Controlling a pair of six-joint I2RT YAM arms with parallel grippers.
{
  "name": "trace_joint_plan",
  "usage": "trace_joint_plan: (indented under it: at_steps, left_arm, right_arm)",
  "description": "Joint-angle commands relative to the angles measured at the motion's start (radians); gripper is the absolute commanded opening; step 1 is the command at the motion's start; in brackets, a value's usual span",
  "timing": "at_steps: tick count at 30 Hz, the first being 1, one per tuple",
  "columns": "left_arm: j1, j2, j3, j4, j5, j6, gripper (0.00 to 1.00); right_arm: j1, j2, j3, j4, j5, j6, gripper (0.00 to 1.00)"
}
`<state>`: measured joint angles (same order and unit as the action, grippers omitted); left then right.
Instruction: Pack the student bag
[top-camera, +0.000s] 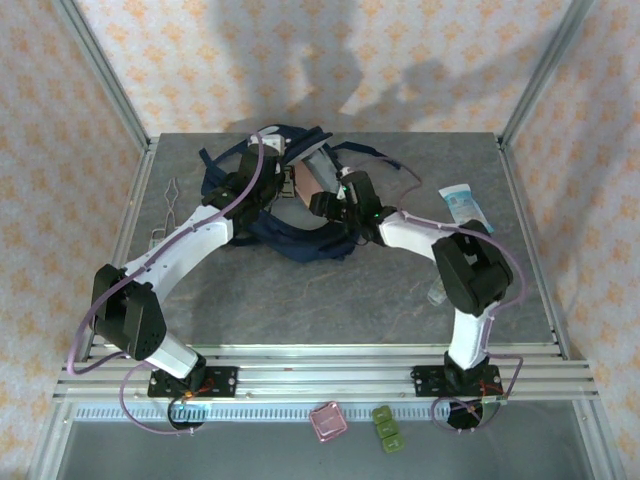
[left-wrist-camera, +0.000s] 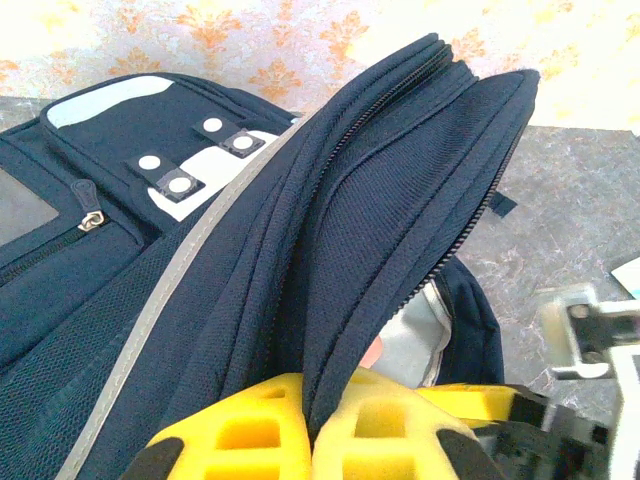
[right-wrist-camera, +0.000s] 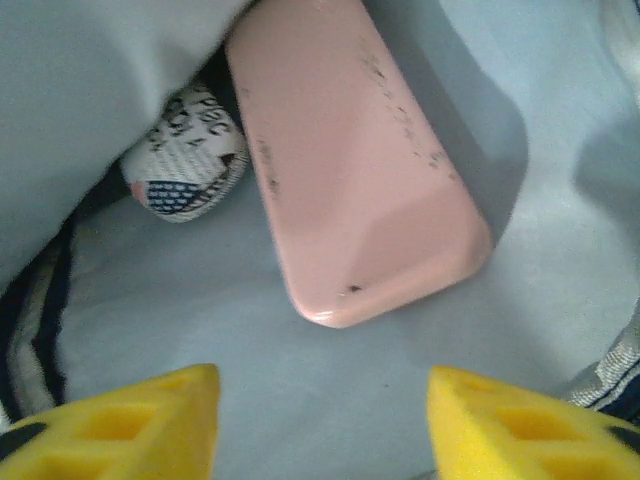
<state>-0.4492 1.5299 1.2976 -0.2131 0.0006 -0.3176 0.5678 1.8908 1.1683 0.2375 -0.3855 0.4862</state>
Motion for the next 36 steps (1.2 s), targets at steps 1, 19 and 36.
trace_joint_plan:
  at_steps: [1,19,36]
  left_arm:
    - [0.0,-0.047,0.031,0.123,0.027,-0.031,0.0]
    - [-0.016,-0.052,0.006,0.118,0.059,-0.074,0.0]
    - [-0.088,0.047,0.028,0.113,-0.005,-0.202,0.0]
  right_arm:
    - [-0.01,0.042,0.007,0.155,-0.061,0.165,0.63]
    - [-0.04,0.443,0.486,0.335,-0.178,0.301,0.67]
    - [-0.04,-0.181,-0.139,-0.027,0.042,-0.031,0.66]
